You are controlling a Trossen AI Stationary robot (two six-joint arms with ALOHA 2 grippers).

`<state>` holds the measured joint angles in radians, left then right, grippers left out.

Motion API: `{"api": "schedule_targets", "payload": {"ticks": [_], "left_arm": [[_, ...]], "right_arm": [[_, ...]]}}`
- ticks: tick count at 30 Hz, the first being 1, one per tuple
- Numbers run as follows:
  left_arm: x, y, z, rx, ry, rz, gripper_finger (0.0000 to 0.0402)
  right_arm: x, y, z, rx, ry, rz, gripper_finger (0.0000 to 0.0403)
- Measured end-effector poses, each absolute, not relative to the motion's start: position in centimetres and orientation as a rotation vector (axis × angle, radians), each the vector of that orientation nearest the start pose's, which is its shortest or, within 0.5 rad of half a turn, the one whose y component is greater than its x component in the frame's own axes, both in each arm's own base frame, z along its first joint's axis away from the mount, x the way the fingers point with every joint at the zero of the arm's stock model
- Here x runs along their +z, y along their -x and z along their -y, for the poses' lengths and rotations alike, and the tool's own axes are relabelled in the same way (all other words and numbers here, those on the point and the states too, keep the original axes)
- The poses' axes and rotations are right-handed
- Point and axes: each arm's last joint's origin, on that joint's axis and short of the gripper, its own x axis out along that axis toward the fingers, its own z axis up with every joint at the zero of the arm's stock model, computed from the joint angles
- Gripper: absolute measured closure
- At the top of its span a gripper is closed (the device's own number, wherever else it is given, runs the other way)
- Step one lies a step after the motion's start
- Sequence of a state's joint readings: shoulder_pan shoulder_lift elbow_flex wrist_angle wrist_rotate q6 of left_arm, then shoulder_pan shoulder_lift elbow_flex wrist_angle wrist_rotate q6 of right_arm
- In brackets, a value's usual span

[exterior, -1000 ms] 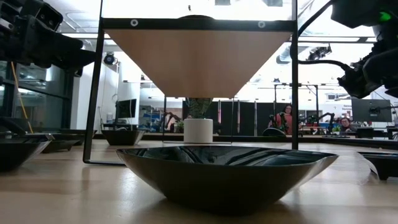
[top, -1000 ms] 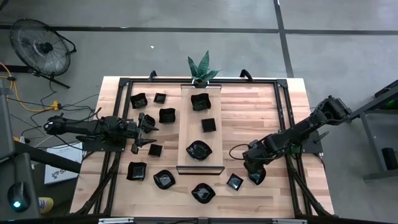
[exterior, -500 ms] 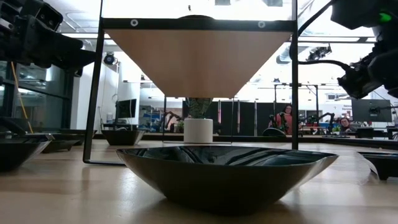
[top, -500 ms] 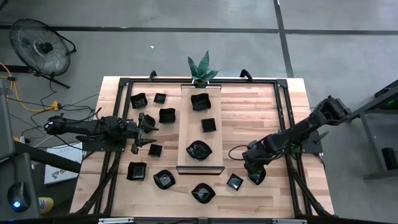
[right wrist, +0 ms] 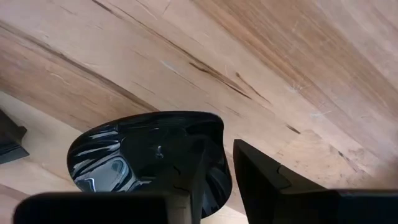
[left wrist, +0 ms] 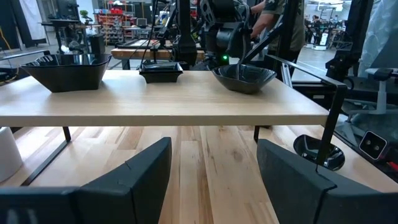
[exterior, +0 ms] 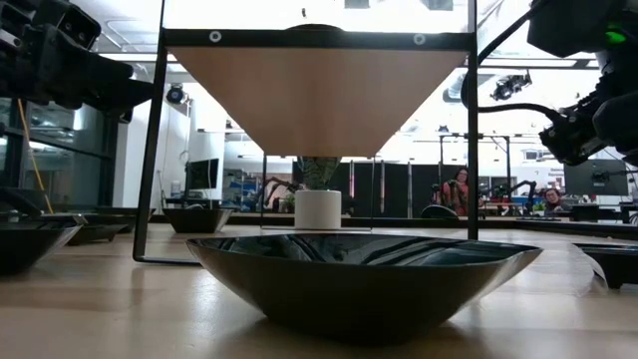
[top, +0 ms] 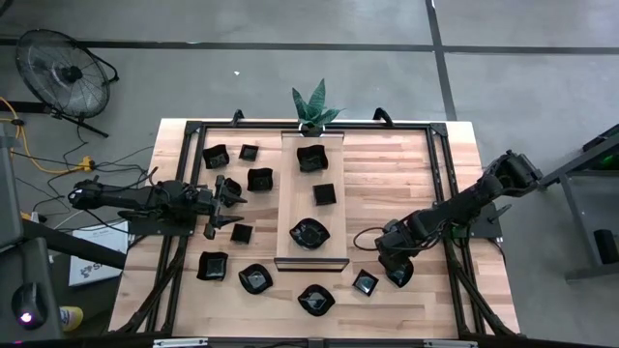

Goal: Pick & Place Mini shaped plates
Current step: Stack the black leaf shaped plate on top of the black leaf shaped plate on the shelf

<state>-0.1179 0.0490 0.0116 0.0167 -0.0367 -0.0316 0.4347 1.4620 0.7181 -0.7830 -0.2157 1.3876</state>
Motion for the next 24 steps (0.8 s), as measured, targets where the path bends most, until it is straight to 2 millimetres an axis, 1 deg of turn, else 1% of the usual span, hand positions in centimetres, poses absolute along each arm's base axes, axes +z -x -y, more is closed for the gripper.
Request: {"api": "schedule_targets", "payload": {"ticks": [9,15,24], "left_arm": [[16.5,-9.9,1.1,-0.081,0.03,-0.022,0.0168],[16.5,-10.0,1.1,-0.081,0.03,-0.022,0.0168],[16.5,-9.9,1.1,-0.081,0.03,-0.022,0.0168]], "right_arm": [[14.9,-19.4,-9.7,-0.611,-0.892,-1.584,0.0397],[15.3,-19.3,-9.6,-0.621,-0.927,-1.568,0.0397],[16.5,-19.0,-9.5,-0.56,-0.964,-1.539,0.0401]]}}
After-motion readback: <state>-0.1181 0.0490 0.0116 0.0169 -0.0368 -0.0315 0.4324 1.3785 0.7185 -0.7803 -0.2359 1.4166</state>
